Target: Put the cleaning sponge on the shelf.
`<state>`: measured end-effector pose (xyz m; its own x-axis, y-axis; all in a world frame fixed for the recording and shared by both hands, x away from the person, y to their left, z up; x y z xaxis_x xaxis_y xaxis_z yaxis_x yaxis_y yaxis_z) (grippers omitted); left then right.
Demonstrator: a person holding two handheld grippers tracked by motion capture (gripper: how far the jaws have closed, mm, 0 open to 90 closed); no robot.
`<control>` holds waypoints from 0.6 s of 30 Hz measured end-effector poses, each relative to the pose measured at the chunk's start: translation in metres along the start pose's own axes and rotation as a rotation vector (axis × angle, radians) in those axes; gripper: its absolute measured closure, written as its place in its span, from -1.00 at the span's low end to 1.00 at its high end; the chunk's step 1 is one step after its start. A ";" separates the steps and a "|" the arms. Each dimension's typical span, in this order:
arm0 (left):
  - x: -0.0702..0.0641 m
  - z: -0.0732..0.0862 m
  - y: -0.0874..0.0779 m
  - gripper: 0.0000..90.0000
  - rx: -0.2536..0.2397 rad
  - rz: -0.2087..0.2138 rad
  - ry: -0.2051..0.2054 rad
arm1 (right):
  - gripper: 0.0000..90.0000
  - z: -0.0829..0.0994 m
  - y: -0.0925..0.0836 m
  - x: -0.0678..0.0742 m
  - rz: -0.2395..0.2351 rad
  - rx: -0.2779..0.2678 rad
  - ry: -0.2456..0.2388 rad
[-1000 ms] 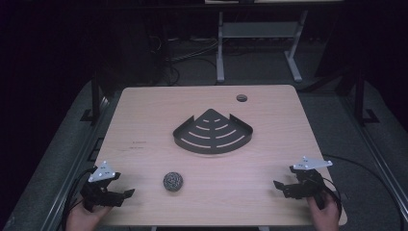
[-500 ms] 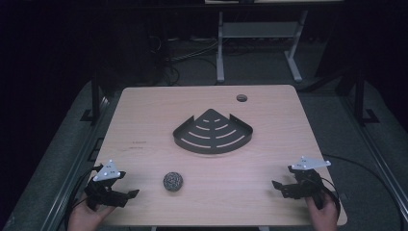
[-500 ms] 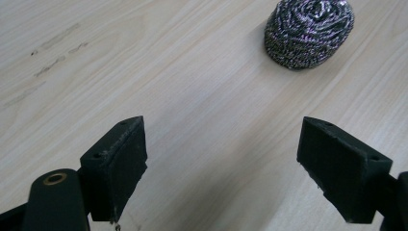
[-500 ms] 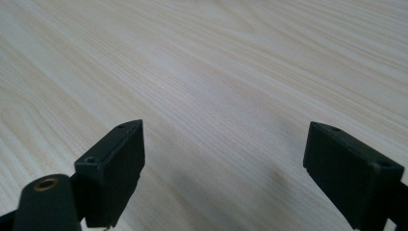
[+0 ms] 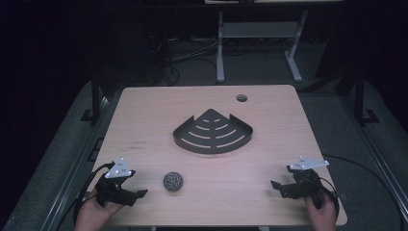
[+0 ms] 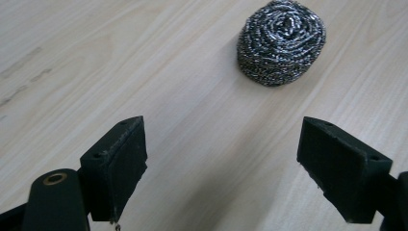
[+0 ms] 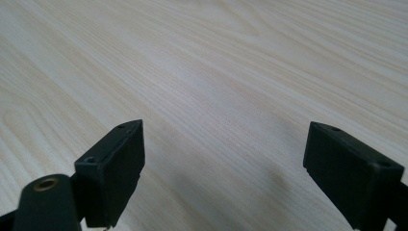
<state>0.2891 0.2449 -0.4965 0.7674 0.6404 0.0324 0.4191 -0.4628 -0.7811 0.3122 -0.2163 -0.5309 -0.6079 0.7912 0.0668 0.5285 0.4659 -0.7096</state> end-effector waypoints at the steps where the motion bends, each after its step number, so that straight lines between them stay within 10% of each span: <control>1: -0.002 -0.002 0.002 -0.62 0.003 0.006 0.008 | -0.69 0.000 0.000 0.000 0.001 0.002 -0.002; 18: -0.022 -0.027 0.017 -0.62 0.045 0.034 0.098 | -0.69 0.000 0.000 0.000 0.002 0.001 -0.008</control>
<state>0.2922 0.2066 -0.4933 0.8255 0.5607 0.0650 0.3719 -0.4536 -0.8099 0.3118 -0.2161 -0.5310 -0.6114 0.7891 0.0593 0.5295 0.4637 -0.7104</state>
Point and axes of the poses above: each handheld gripper's, and its own axes: y roughly forward along the jaws, z roughly out of its underside, x roughly to its left, the point moved 10 cm from there along y, roughly forward along the jaws, and after that the axes turned 1 degree about -z, right-handed, at the moved point
